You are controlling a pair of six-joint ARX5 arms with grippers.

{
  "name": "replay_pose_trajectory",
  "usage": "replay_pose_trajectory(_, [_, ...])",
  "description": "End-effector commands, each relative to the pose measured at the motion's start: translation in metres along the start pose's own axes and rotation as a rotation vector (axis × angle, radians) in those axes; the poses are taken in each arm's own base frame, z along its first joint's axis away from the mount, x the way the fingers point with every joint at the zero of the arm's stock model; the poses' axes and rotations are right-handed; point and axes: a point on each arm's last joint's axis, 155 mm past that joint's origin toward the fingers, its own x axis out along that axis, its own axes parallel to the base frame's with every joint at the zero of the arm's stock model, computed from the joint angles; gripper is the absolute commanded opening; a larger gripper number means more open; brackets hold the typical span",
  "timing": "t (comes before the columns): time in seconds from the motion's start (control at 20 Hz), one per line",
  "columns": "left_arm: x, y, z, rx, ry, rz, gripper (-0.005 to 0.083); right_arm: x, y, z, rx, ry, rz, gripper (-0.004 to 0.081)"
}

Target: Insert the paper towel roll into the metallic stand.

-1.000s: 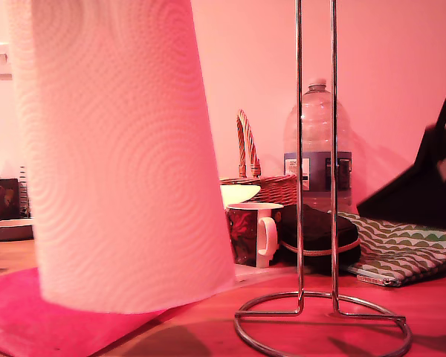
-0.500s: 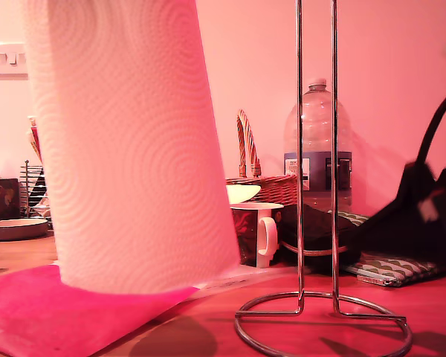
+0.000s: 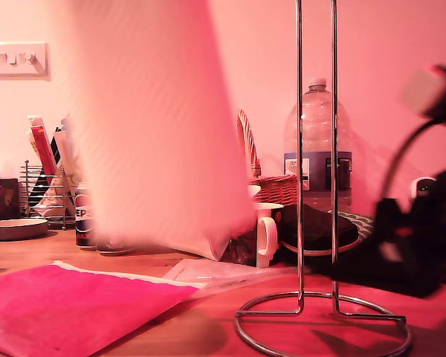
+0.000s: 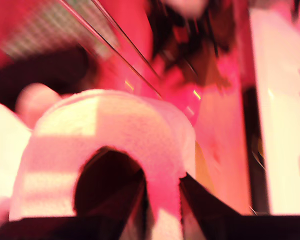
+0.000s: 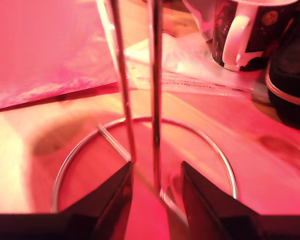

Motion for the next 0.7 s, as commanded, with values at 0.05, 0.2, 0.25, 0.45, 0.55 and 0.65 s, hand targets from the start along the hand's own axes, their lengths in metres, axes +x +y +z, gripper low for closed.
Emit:
replay_pose_trajectory(0.05, [-0.008, 0.007, 0.011, 0.01, -0.037, 0.027, -0.0021, 0.007, 0.001, 0.009, -0.004, -0.02, 0.014, 0.0204])
replay_pose_trajectory(0.2, [-0.02, 0.015, 0.01, 0.01, -0.016, 0.067, -0.0021, 0.01, 0.004, 0.002, 0.0, 0.003, 0.033, 0.006])
replay_pose_trajectory(0.25, [-0.025, 0.02, 0.007, 0.009, -0.001, 0.094, -0.0021, 0.01, 0.009, 0.0, 0.001, 0.011, 0.059, 0.0025])
replay_pose_trajectory(0.45, [-0.06, 0.04, 0.019, -0.012, -0.033, 0.201, -0.0021, 0.009, 0.017, 0.004, -0.002, -0.006, 0.102, -0.0011])
replay_pose_trajectory(0.55, [-0.081, 0.048, 0.033, -0.016, -0.094, 0.246, -0.0021, 0.01, 0.017, 0.004, -0.001, -0.006, 0.103, -0.0011])
replay_pose_trajectory(0.65, [-0.1, 0.053, 0.045, -0.018, -0.15, 0.277, -0.0021, 0.01, 0.02, 0.006, -0.001, -0.009, 0.12, -0.0011])
